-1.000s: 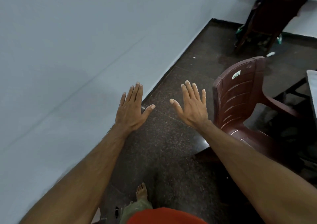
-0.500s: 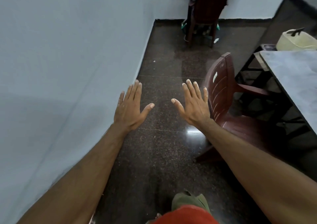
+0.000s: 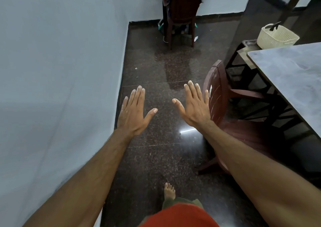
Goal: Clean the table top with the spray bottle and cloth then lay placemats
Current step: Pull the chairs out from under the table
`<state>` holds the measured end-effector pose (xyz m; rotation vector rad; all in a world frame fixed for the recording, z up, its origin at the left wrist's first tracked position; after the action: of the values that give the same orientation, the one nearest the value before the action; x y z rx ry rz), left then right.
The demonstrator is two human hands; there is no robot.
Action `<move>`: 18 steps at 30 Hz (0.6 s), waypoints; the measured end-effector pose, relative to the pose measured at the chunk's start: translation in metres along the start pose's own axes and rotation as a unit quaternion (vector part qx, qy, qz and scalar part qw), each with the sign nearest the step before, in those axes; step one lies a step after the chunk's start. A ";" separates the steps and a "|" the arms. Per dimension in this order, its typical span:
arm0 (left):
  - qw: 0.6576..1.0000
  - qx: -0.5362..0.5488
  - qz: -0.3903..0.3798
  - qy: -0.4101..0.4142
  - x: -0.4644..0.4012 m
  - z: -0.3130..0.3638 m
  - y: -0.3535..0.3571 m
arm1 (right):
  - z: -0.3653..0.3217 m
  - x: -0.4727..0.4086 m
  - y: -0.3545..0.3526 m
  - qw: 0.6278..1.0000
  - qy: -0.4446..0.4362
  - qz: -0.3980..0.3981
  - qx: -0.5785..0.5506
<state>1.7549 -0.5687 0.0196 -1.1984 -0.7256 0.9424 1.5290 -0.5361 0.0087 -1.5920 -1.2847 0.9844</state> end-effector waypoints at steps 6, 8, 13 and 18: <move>0.999 0.005 -0.017 0.047 -0.069 0.009 0.004 | 0.026 -0.041 -0.001 0.998 0.058 0.009 -0.010; 0.997 0.005 -0.022 0.067 -0.089 0.017 0.007 | 0.036 -0.046 -0.002 0.997 0.080 0.012 -0.011; 0.991 0.013 -0.045 0.127 -0.136 0.041 0.017 | 0.062 -0.048 0.000 0.989 0.147 0.012 -0.015; 0.980 0.012 -0.055 0.190 -0.182 0.059 0.024 | 0.088 -0.047 0.000 0.977 0.213 0.020 -0.003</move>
<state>1.6176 -0.7043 0.0129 -1.2579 -0.4663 0.6024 1.4390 -0.5705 -0.0171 -1.7242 -0.9609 0.6143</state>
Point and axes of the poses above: each hand's wrist, its own x-axis away from the middle knuckle, its own y-axis out of the palm, z = x × y, the point moved 4 cm from there along -x, towards the middle knuckle, and after that the axes turned 7 degrees about -z, right-handed, at the moved point
